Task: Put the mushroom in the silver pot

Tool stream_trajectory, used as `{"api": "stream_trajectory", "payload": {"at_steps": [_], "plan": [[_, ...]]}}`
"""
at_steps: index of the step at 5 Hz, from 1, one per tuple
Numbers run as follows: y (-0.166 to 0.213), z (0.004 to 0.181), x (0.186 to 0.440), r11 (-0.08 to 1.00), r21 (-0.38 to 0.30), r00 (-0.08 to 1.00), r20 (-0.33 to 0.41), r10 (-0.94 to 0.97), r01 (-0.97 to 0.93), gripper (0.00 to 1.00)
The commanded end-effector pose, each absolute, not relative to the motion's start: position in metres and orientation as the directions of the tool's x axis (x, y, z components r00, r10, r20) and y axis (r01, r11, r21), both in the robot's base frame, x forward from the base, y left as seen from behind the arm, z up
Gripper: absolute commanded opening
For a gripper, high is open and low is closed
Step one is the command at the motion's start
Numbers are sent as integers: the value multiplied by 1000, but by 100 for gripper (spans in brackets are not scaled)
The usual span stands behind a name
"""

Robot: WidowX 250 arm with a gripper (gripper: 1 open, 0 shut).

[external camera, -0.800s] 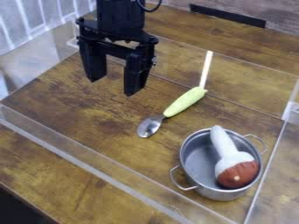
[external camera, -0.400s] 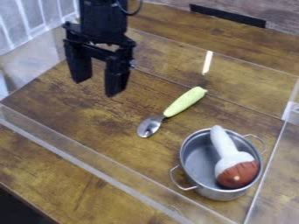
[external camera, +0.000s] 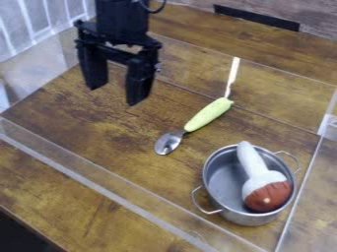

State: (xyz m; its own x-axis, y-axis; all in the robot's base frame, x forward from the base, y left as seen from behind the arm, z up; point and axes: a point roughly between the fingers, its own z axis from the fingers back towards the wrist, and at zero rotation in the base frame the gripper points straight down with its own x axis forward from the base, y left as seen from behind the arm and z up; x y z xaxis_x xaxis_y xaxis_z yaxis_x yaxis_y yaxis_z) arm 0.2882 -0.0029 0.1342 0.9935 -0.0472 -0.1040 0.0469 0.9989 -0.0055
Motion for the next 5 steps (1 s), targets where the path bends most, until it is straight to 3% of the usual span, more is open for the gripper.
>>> {"api": "stream_trajectory", "payload": {"at_steps": [1,2,5], "plan": [[-14,146,300,999,4,998,-41,-52,52,100],[-18,144,303,998,2,998,-41,-55,55,100],[2,117,305,1000,19,1000,-26,-8,8,100]]}}
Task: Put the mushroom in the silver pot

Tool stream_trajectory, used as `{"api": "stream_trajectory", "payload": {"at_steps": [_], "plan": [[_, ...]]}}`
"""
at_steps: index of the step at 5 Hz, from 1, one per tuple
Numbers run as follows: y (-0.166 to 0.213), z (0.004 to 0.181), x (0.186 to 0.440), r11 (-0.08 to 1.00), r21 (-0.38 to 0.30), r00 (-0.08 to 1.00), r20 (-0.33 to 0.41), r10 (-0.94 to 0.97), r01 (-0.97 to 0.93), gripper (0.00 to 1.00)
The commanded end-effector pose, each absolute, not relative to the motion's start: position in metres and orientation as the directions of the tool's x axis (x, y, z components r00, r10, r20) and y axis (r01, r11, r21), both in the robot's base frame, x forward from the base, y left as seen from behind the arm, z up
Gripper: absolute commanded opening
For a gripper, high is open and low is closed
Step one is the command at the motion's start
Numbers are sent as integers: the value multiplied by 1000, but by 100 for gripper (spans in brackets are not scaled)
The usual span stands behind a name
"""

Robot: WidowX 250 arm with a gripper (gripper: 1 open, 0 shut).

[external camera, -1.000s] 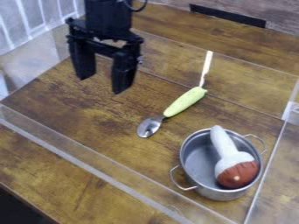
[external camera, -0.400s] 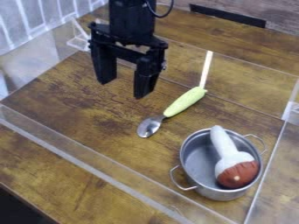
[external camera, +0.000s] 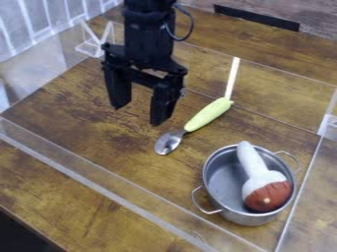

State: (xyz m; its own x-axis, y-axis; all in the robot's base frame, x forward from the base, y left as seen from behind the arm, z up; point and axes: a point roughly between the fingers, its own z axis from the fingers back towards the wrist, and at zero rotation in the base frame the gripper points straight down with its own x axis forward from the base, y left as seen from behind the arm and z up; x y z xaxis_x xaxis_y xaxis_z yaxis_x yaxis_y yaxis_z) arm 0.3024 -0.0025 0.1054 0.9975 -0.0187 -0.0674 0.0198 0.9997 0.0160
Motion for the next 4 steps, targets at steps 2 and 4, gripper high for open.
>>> {"api": "stream_trajectory", "payload": {"at_steps": [2,4], "plan": [[7,142,313,994,38,995,3,-103,103,100],[17,157,308,988,31,988,33,-150,149,100]]}}
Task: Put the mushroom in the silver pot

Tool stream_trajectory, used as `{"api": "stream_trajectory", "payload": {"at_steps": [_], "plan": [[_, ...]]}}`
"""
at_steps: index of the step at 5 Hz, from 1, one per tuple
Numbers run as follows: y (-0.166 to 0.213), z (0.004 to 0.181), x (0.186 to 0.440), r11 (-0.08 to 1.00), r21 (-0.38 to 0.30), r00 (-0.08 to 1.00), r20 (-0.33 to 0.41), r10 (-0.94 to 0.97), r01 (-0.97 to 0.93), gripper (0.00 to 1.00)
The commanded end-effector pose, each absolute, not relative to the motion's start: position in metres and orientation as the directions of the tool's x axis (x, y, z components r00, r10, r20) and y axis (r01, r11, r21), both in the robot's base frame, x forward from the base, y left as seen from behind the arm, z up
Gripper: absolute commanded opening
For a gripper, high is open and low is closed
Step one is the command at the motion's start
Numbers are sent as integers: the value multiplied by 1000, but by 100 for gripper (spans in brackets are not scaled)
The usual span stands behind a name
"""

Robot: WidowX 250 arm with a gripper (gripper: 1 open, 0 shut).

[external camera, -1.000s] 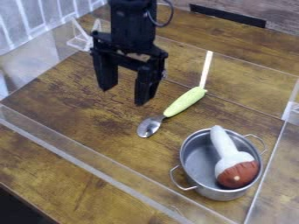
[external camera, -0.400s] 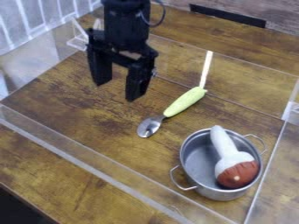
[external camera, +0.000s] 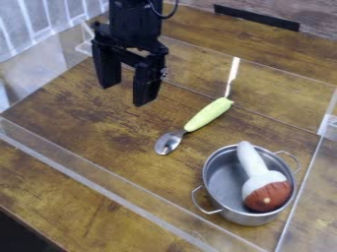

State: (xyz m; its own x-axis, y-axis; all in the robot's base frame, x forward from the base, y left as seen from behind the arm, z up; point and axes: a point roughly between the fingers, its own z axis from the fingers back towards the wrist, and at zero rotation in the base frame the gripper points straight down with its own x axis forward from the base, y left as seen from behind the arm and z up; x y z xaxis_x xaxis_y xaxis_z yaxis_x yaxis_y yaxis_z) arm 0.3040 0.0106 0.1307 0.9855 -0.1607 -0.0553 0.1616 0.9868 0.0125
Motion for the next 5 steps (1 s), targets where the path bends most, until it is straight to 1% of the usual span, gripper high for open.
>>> {"api": "stream_trajectory", "payload": {"at_steps": [1,2,4,5], "plan": [[9,149,306,999,25,998,35,-47,46,100],[2,135,306,999,27,1000,18,20,-20,100],[-20,137,312,991,23,991,14,130,-130,100],[-13,138,316,995,27,996,12,93,-93,100]]}}
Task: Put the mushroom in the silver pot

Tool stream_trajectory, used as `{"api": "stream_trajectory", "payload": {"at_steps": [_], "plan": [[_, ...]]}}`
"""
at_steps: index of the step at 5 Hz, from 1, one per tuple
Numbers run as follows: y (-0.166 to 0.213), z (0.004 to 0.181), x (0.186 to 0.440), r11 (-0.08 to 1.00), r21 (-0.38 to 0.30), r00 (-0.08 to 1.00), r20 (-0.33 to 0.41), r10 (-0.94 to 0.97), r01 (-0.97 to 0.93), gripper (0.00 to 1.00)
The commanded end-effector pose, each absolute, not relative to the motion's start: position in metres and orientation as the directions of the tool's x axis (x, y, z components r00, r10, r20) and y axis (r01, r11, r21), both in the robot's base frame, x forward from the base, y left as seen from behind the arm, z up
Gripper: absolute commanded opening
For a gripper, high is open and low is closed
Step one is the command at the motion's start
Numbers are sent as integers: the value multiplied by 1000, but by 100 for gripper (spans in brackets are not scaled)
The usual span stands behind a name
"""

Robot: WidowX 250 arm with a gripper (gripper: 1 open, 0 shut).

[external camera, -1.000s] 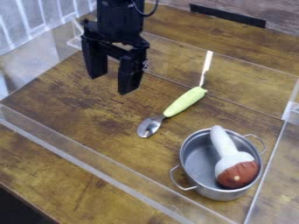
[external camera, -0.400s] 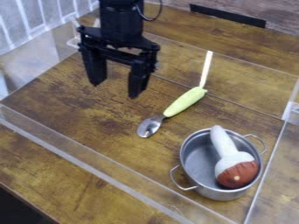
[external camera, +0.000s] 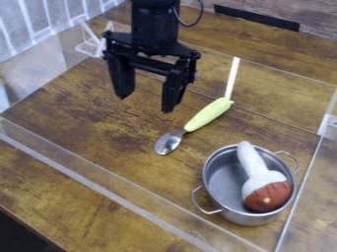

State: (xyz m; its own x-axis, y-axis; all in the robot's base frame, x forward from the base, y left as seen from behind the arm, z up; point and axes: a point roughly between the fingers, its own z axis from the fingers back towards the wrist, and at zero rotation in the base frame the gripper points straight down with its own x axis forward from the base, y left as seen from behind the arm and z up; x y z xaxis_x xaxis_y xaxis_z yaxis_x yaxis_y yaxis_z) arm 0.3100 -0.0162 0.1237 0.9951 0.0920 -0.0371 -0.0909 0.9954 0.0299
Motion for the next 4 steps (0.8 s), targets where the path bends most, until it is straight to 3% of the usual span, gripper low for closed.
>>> {"api": "stream_trajectory", "payload": {"at_steps": [1,2,3,4], "plan": [[-6,138,318,997,28,997,9,74,-74,100],[0,137,319,997,28,997,1,78,-78,100],[-9,115,315,998,28,998,-34,54,-53,100],[-51,104,312,994,33,994,-26,-107,108,100]]}}
